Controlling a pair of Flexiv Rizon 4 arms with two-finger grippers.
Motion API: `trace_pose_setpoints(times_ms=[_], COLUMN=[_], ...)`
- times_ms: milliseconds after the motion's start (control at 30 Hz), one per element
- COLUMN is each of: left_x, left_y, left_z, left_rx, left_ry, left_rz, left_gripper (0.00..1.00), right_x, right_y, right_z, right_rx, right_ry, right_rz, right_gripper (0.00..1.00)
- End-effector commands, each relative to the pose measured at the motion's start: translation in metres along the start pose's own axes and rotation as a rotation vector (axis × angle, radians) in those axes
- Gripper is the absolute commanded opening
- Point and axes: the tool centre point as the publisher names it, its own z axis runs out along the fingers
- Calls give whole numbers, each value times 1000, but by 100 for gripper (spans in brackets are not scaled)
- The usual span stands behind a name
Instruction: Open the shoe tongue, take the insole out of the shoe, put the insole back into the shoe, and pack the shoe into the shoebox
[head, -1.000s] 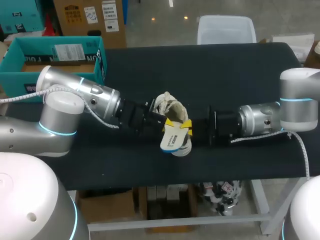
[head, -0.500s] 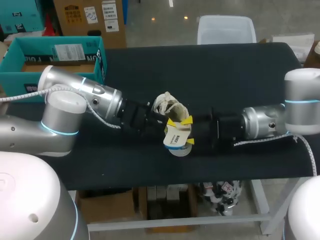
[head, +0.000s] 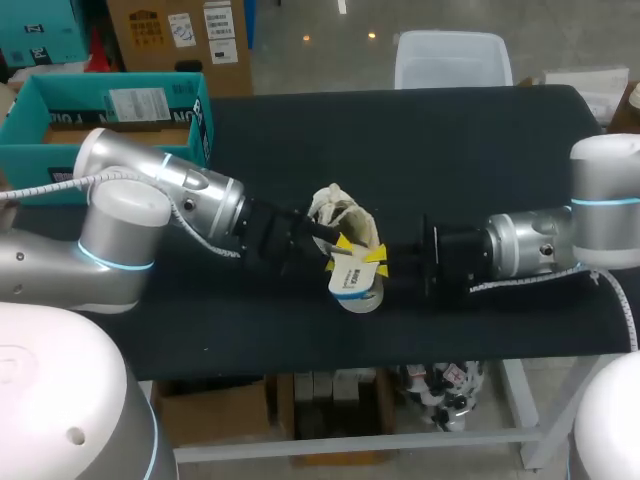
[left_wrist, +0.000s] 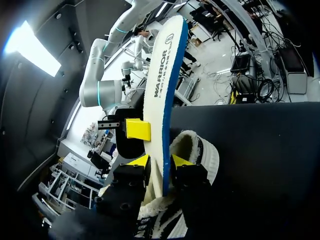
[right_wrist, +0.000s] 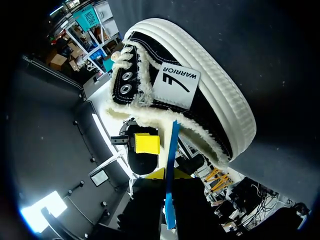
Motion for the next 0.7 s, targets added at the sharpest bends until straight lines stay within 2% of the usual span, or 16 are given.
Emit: trace_pose_setpoints(times_ms=[33, 67, 100, 133, 333, 700], left_x=[3, 3, 3, 3, 3, -4], left_y=[-13, -13, -14, -15, -12, 8], left_z=[-6, -6, -6, -6, -2, 1], left_rx=[-5, -1, -1, 1, 2, -24], left_ry=[-13, -16, -16, -19, -11, 8], left_rz=[9, 11, 12, 15, 15, -7], left_gripper=[47, 31, 11, 0, 0, 0], right_x=[-1, -1, -1, -1, -4, -3], right_y=[1, 1, 2, 2, 7, 32], right_z=[-1, -1, -1, -1, -2, 1], right_rx=[4, 4, 4, 4, 4, 20], right_ry=[3, 3, 4, 4, 6, 6], right_rz=[0, -1, -1, -1, 5, 34], right_gripper=[0, 0, 0, 0, 0, 0])
